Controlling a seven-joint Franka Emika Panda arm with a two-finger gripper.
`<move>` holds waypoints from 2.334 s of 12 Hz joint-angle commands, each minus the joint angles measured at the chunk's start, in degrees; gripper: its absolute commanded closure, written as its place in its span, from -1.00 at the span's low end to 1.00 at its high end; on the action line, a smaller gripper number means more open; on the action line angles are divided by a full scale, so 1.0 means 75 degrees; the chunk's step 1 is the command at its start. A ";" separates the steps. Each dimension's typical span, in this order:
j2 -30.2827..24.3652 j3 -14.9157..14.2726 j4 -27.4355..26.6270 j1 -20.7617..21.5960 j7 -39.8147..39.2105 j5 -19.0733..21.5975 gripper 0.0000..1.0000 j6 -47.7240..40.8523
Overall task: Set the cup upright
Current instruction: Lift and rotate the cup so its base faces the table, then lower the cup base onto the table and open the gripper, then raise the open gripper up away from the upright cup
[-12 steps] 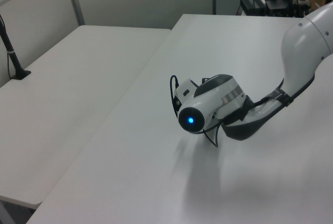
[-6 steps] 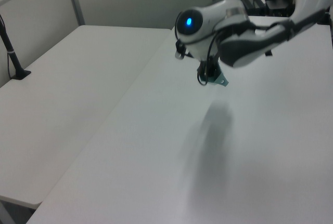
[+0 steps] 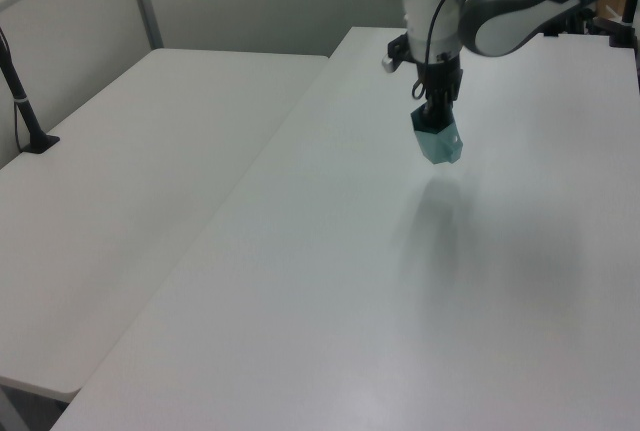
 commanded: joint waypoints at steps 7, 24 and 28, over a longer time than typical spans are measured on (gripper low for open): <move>-0.0712 0.0129 -0.2027 -0.1173 -0.0996 0.1932 1.00 0.2685; -0.1648 0.0094 0.0092 -0.1523 -0.2156 0.2518 -1.00 0.0261; -0.2282 0.0070 0.0981 -0.2319 -0.4788 0.2438 -1.00 -0.2383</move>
